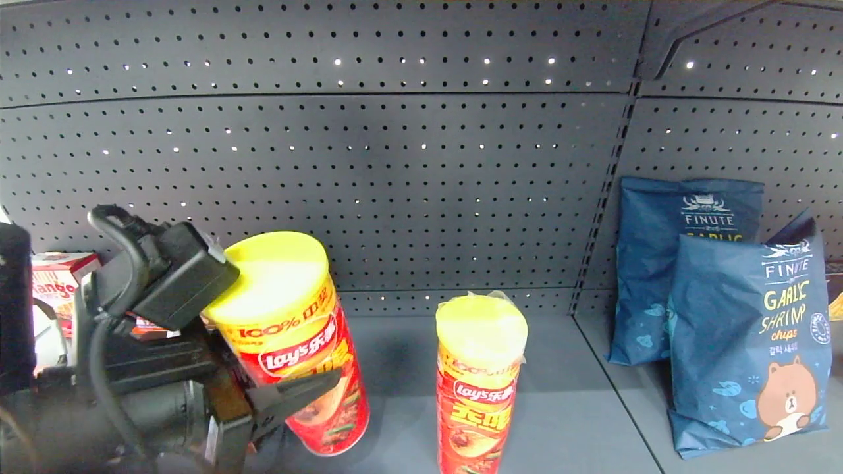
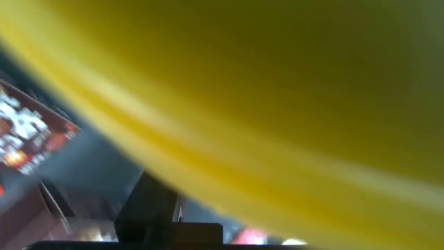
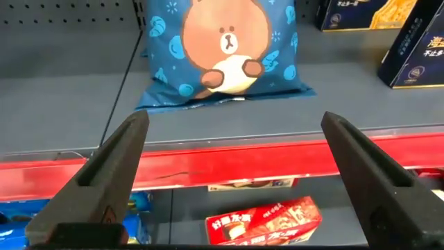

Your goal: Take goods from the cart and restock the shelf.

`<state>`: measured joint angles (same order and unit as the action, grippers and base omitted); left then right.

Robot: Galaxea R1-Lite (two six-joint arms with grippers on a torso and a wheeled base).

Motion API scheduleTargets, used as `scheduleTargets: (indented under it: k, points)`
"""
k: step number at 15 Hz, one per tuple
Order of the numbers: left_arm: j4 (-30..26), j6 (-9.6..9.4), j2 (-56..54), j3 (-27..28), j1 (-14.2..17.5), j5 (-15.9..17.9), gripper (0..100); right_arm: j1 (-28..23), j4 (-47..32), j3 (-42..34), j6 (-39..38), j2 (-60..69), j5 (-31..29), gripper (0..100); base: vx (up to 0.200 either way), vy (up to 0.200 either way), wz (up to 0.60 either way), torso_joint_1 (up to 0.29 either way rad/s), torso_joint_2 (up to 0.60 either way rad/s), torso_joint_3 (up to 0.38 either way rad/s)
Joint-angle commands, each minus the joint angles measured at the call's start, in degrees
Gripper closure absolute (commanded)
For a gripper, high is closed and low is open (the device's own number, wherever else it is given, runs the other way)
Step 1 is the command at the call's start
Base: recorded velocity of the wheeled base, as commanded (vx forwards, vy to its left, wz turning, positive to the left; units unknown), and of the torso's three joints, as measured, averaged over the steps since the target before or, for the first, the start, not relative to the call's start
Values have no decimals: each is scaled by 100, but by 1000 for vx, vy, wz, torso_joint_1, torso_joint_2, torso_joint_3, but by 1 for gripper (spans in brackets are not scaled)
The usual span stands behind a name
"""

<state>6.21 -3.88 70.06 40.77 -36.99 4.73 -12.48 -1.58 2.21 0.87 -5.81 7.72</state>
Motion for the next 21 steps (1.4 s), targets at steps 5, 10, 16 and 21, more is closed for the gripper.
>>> scheduleTargets:
  k: [5, 10, 16, 21]
  points:
    - [390, 19, 790, 133, 165, 19, 100, 0, 0, -1, -16, -16, 2, 0, 0, 0, 0, 0, 0, 0]
    - [874, 19, 1142, 160, 157, 37, 100, -61, 88, -36, 36, -16, -1264, 0, 0, 0, 0, 0, 0, 0]
    - [953, 19, 1300, 169, 201, 37, 100, -52, 422, -159, 54, -16, -1185, 0, 0, 0, 0, 0, 0, 0]
    - [1146, 27, 1686, 494, 315, 98, 100, -52, 264, -115, -183, -16, -640, 0, 0, 0, 0, 0, 0, 0]
